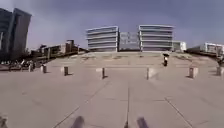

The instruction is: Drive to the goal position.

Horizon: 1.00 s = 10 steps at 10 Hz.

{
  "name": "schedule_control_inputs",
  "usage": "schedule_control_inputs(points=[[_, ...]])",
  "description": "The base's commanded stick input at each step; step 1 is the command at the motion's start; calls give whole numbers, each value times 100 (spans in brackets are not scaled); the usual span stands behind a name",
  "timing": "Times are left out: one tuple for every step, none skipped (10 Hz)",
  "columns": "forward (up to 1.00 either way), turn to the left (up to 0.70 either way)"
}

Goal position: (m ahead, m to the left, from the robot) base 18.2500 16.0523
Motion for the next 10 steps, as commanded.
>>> schedule_control_inputs(points=[[98, 0], [98, 0], [98, 0], [98, 0], [97, 0], [97, 0], [97, 0], [97, 0], [97, 0], [97, 0]])
